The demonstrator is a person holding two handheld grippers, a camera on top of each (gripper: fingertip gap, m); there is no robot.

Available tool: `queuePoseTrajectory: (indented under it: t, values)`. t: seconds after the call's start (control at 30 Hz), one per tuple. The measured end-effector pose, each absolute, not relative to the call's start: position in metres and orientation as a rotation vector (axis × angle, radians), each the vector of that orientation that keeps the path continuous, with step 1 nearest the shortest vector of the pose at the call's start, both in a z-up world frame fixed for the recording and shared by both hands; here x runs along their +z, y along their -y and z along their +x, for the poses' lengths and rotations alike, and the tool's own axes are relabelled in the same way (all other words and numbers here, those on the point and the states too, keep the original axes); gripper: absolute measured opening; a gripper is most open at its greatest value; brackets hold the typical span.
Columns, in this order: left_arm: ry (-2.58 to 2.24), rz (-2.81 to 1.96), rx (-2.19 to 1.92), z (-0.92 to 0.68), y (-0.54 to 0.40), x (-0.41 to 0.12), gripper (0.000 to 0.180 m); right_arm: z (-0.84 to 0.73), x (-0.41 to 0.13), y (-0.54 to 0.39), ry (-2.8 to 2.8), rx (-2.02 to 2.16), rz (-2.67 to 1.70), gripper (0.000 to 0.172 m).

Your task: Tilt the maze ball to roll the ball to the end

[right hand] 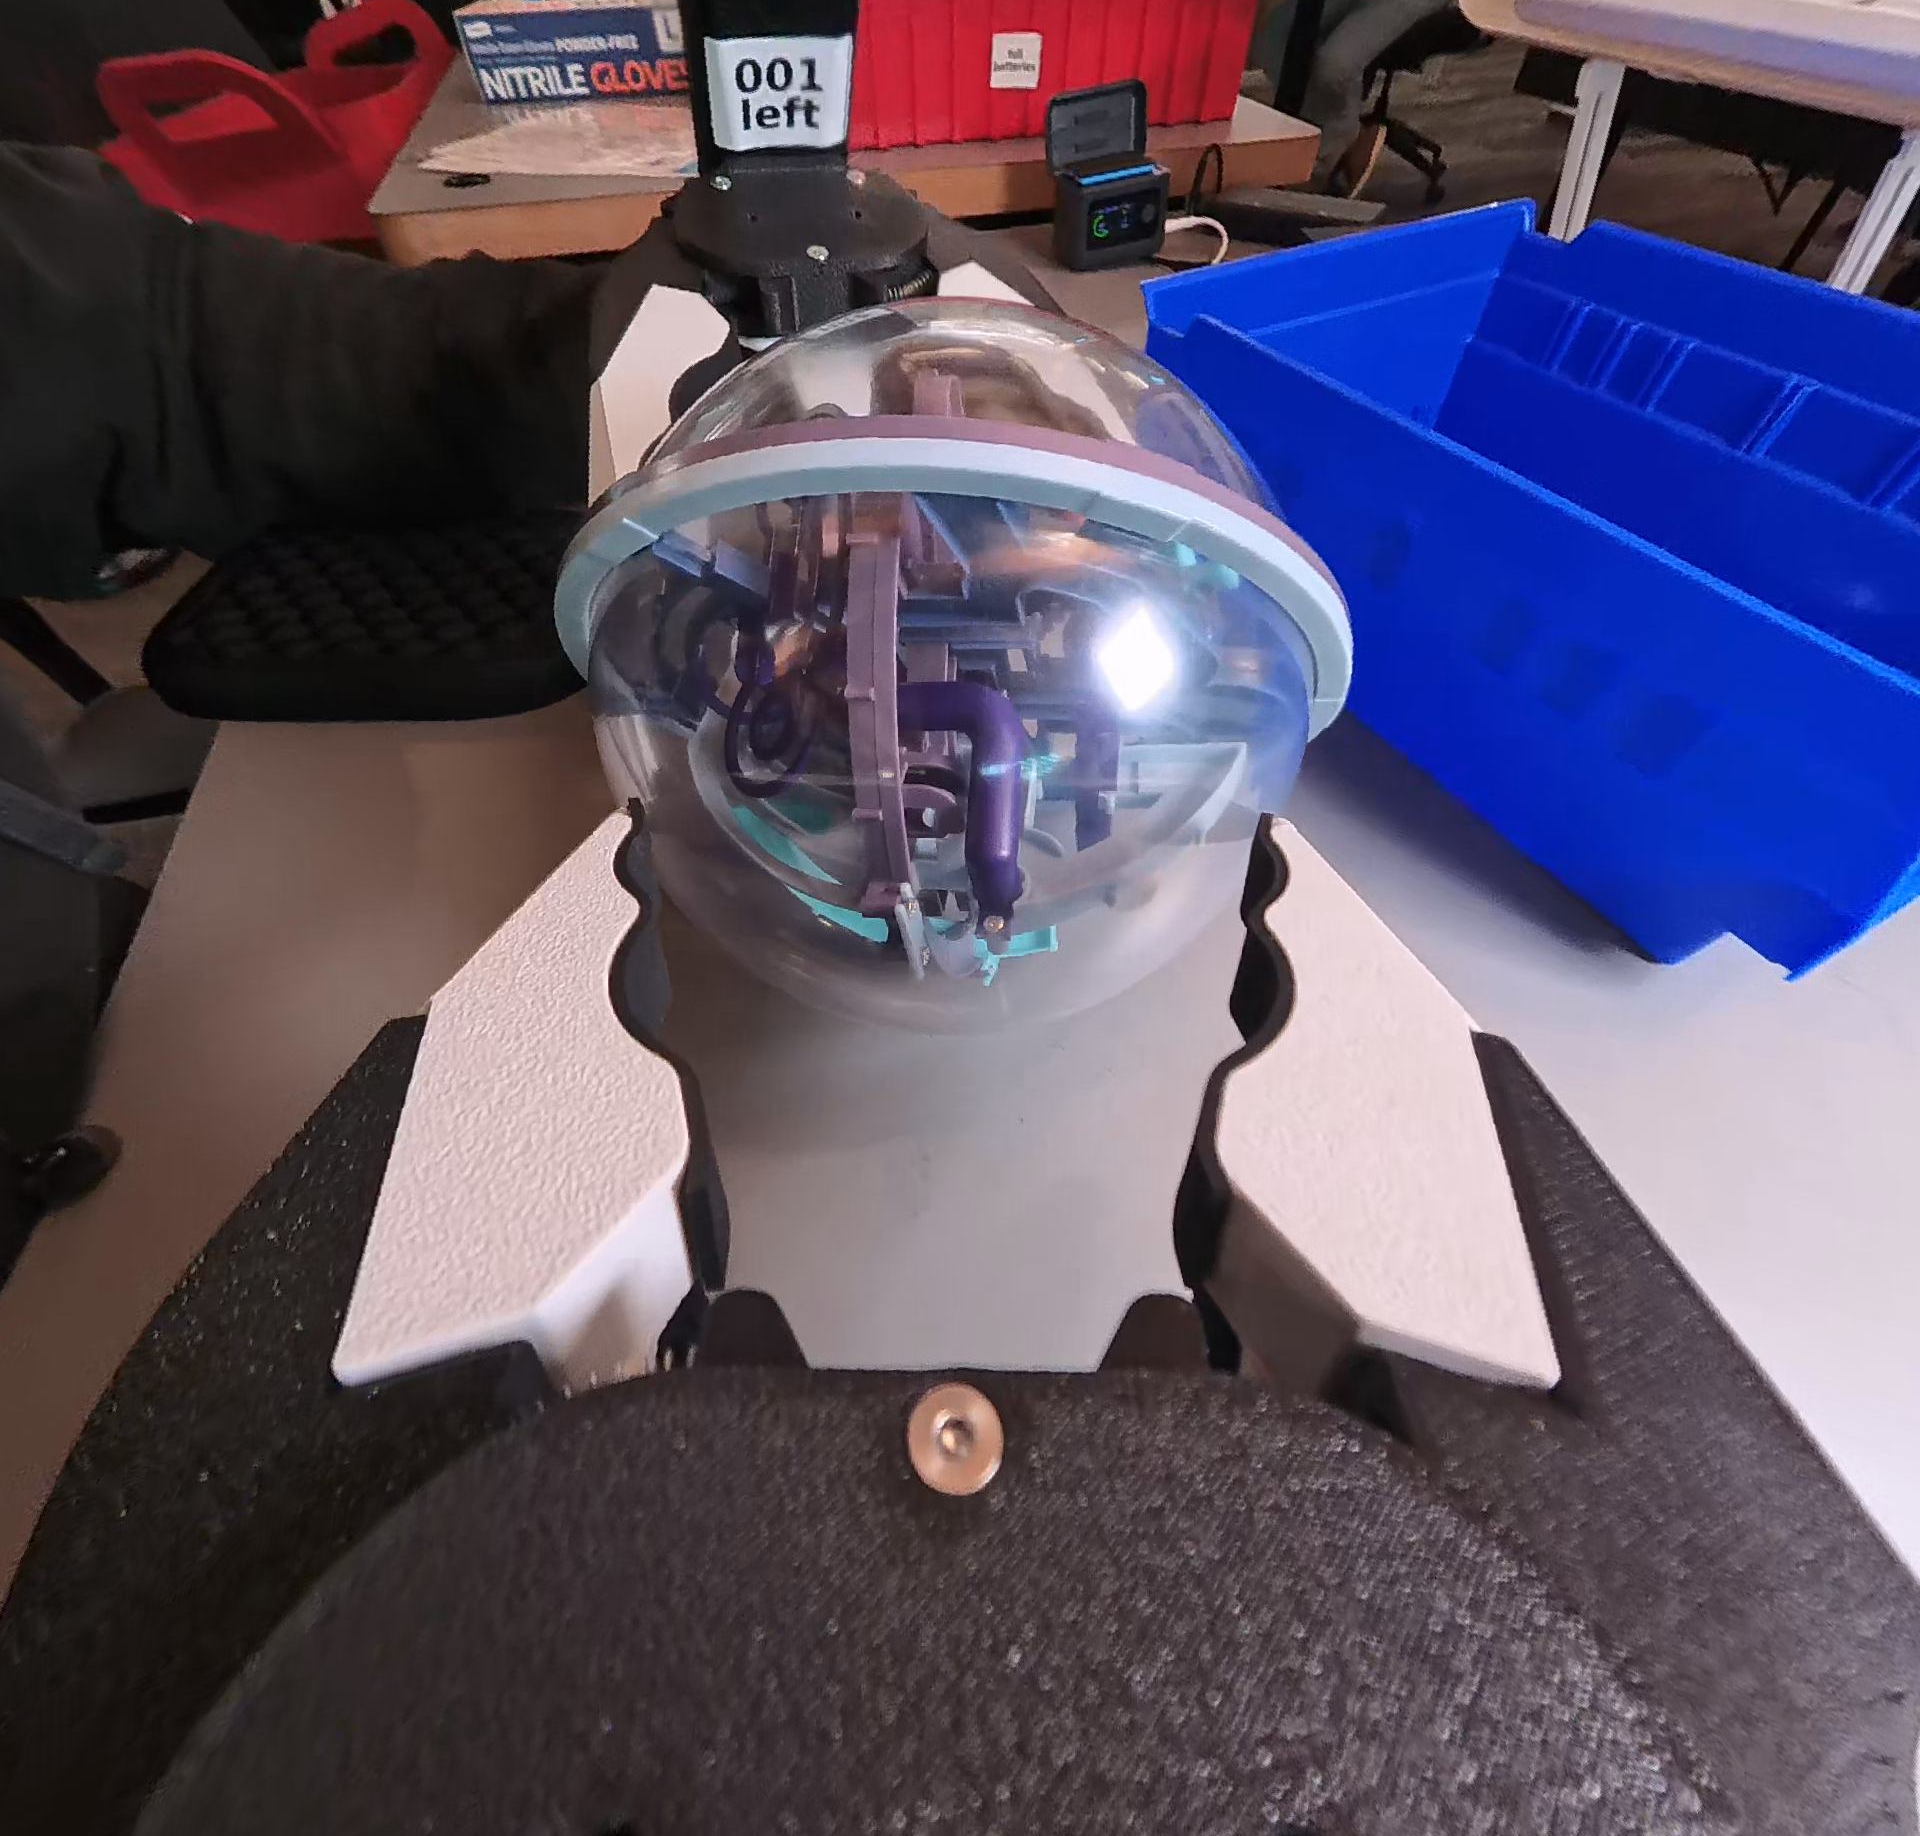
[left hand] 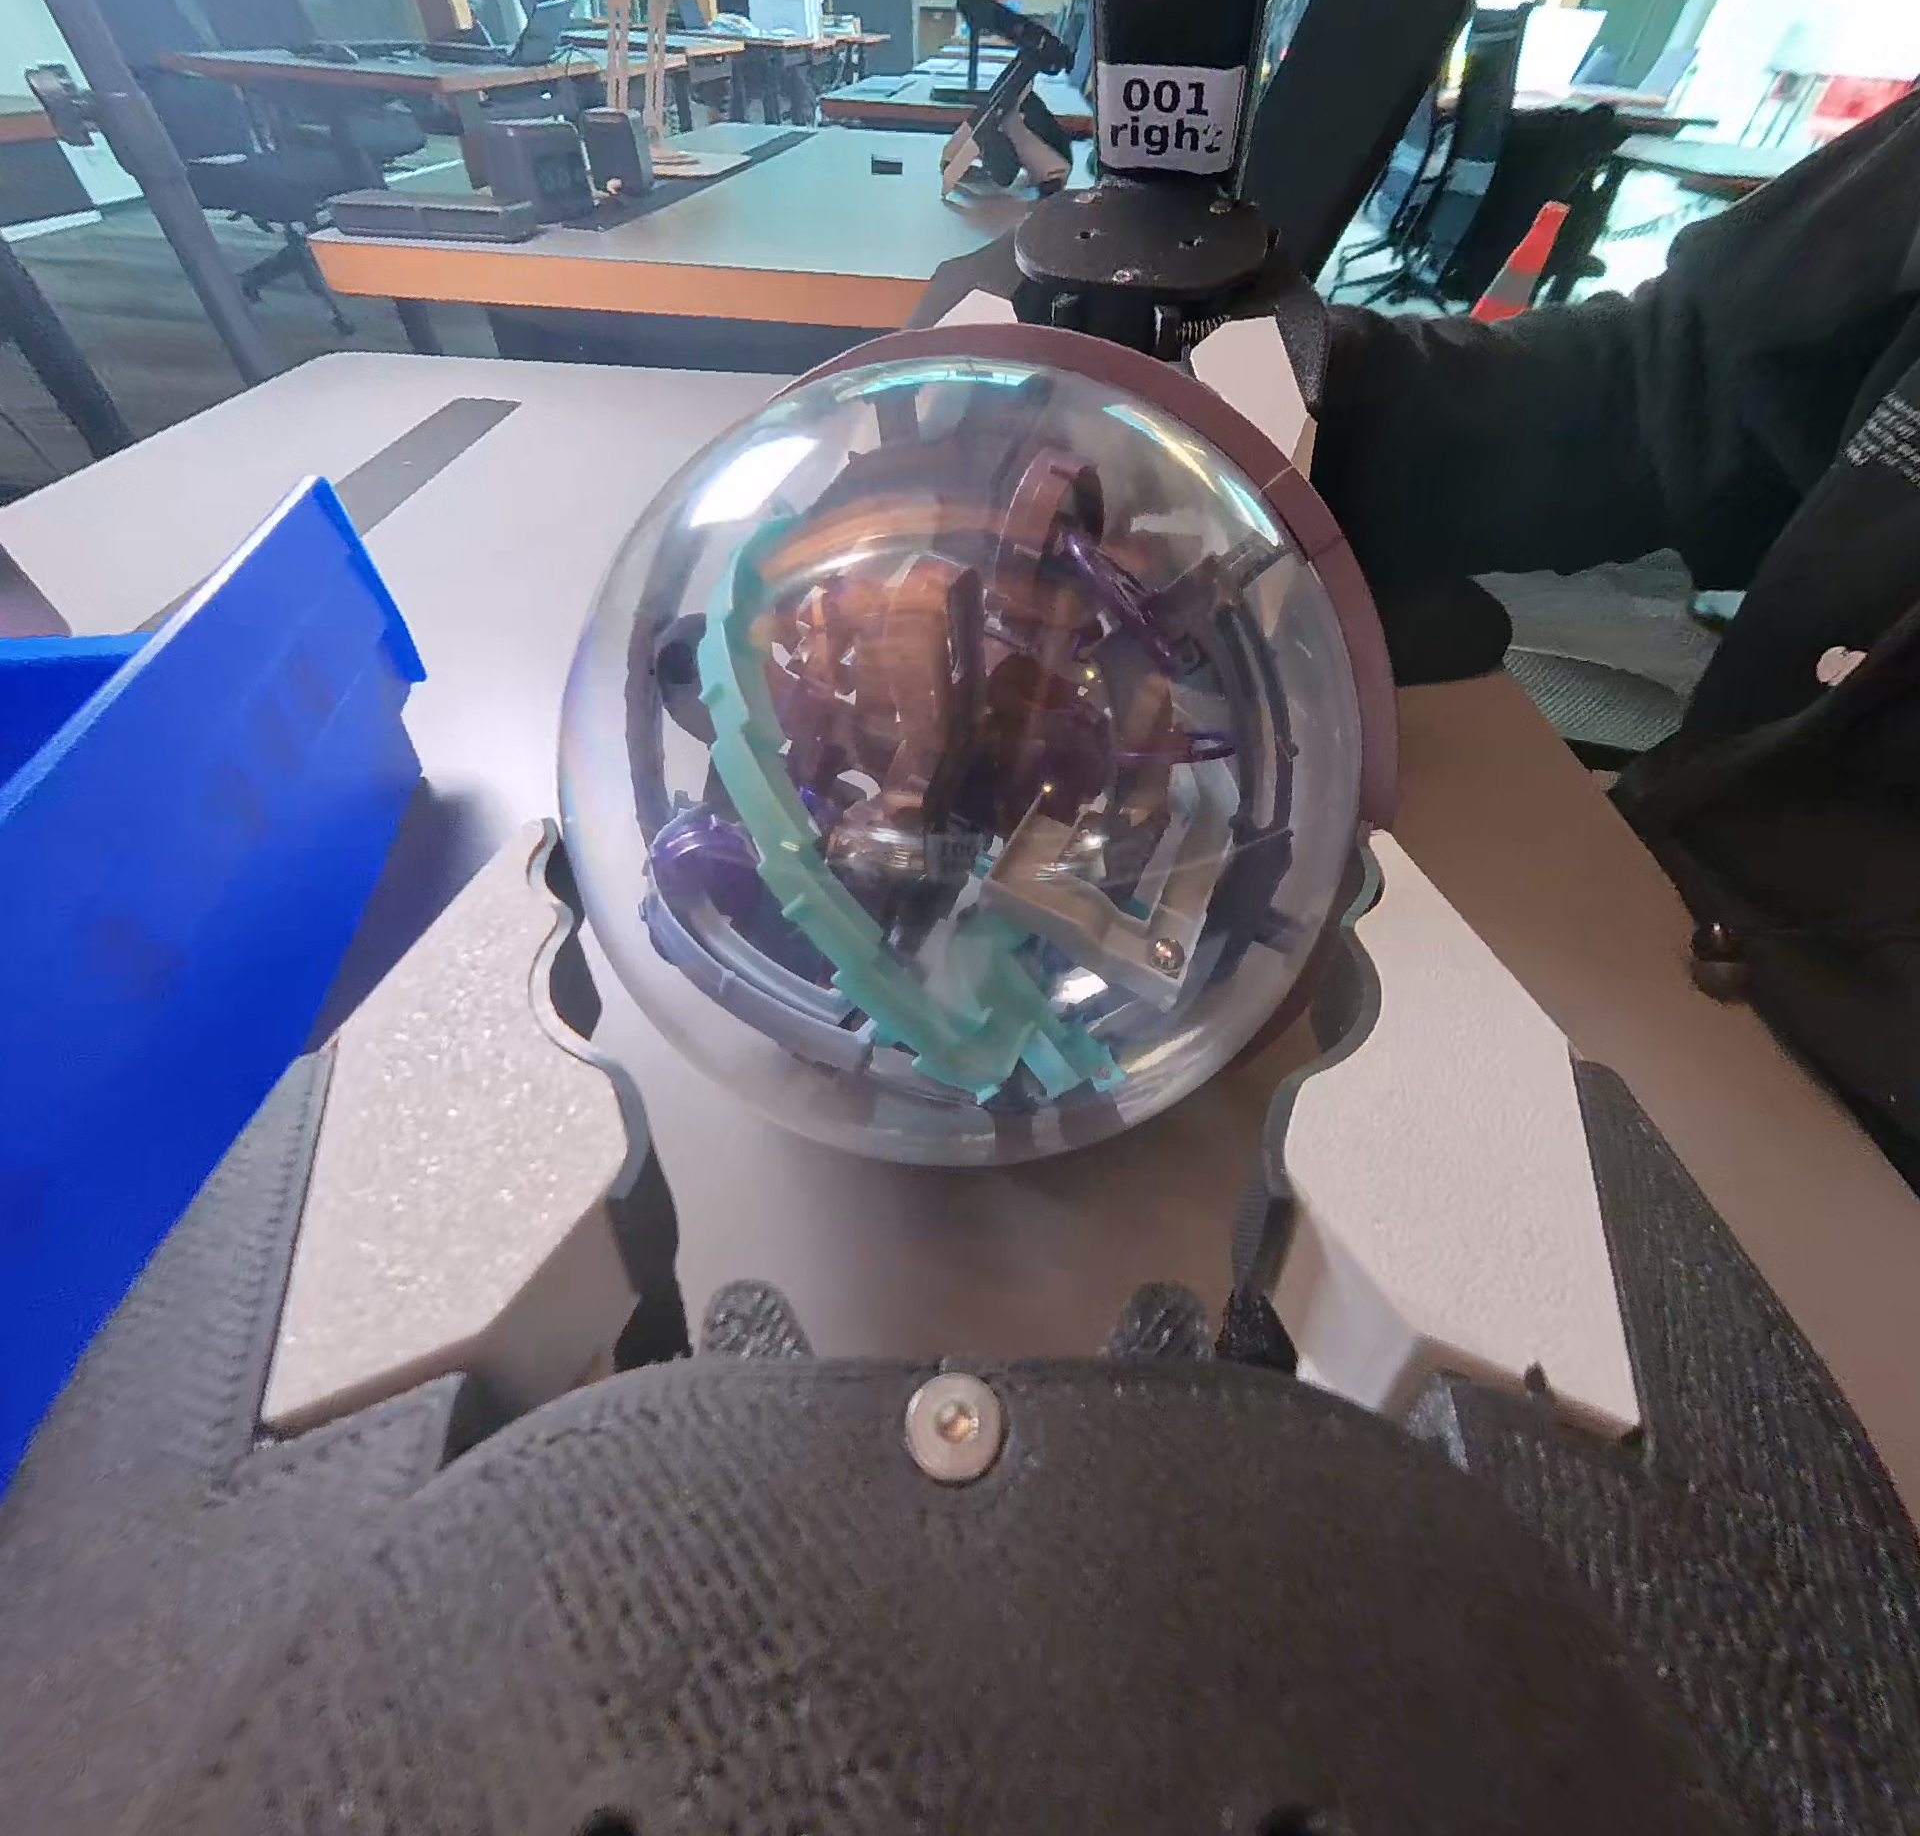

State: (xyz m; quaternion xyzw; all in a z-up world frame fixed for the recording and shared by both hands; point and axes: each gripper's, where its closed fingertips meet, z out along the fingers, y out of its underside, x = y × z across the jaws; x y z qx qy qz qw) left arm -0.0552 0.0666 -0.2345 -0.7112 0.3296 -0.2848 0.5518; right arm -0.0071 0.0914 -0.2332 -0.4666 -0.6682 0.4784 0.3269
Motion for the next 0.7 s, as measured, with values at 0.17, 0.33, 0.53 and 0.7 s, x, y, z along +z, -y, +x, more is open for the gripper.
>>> queuePoseTrajectory:
  t: [0.17, 0.33, 0.53, 0.7]
  values:
    - [-0.825, -1.712, -0.562, -0.047, -0.063, -0.234, 0.14, 0.0, -0.239, -0.089, 1.776, 1.267, -1.195, 0.112]
    - [-0.785, -1.758, -0.619, -0.047, -0.065, -0.235, 0.139, -0.001, -0.237, -0.091, 1.722, 1.361, -1.217, 0.112]
    - [-0.763, -1.779, -0.67, -0.048, -0.07, -0.234, 0.139, -0.001, -0.238, -0.096, 1.671, 1.423, -1.247, 0.112]
    - [-0.731, -1.782, -0.739, -0.047, -0.076, -0.232, 0.139, 0.001, -0.239, -0.099, 1.631, 1.468, -1.285, 0.112]
